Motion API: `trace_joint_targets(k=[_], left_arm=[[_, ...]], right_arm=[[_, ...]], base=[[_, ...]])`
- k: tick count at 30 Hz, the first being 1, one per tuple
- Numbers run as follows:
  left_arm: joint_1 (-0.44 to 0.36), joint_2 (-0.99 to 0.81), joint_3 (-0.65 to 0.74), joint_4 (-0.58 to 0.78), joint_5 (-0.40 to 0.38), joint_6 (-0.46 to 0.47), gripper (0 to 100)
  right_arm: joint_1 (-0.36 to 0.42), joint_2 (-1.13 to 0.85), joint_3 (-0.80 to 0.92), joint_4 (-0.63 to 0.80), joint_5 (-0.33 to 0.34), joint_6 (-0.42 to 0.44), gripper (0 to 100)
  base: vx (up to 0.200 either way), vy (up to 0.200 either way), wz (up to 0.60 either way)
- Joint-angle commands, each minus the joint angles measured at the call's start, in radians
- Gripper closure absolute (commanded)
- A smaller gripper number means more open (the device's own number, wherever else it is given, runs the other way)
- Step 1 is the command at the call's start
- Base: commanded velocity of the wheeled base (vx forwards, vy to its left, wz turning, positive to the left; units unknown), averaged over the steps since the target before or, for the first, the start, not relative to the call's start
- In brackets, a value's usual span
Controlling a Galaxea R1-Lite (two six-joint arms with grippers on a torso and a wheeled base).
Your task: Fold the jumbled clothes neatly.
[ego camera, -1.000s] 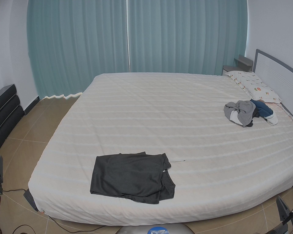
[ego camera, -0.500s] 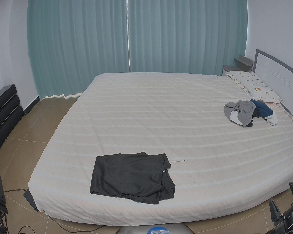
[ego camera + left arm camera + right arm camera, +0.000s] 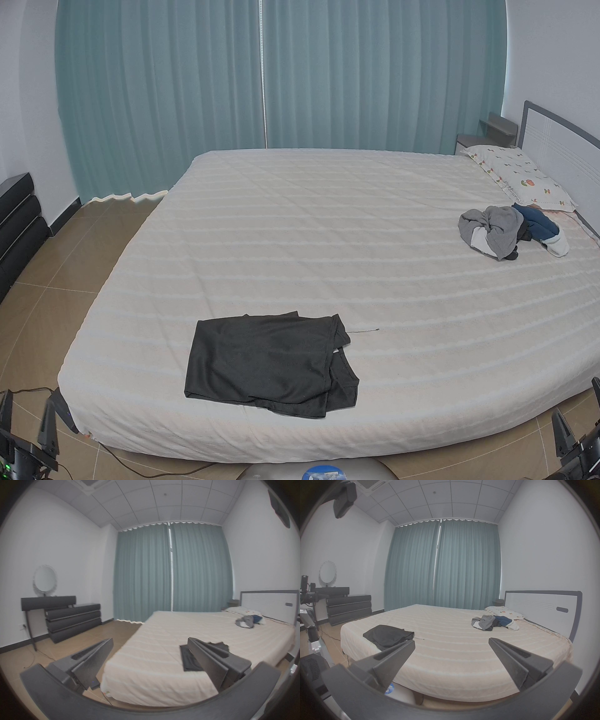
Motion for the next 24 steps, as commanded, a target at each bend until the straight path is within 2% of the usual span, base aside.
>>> trace_joint_targets(k=[1,8,9,11,13,15,20,24], left_arm=[[0.001,0.008,0.018,0.016,-0.11,-0.043,0],[0.001,0.008,0.018,0.016,-0.116,0.008,0],[0.001,0.008,0.018,0.016,-0.104,0.05,0],[0.001,0.007,0.018,0.016,-0.03,0.109,0],[0.001,0.007,0.018,0.014,0.067,0.122,0],[0.001,0.007,0.018,0.013,0.128,0.126,0],[0.001,0.007,0.018,0.007,0.217,0.131,0],[0.002,0.008,-0.029,-0.029,0.24,0.126,0]], right_arm=[[0.034,-0.056,0.018,0.001,0.0,0.066,0],[0.034,-0.056,0.018,0.001,-0.008,0.072,0],[0.034,-0.056,0.018,0.001,-0.006,0.065,0],[0.037,-0.056,0.016,0.001,-0.003,0.058,0],[0.037,-0.056,0.018,0.002,-0.002,0.058,0],[0.034,-0.056,0.018,0.002,-0.003,0.057,0],[0.034,-0.056,0.018,0.002,-0.005,0.045,0],[0.034,-0.056,0.018,0.002,-0.005,0.042,0]], base=[[0.0,0.0,0.0],[0.0,0.0,0.0],[0.0,0.0,0.0],[0.0,0.0,0.0],[0.0,0.0,0.0],[0.0,0.0,0.0],[0.0,0.0,0.0],[0.0,0.0,0.0]])
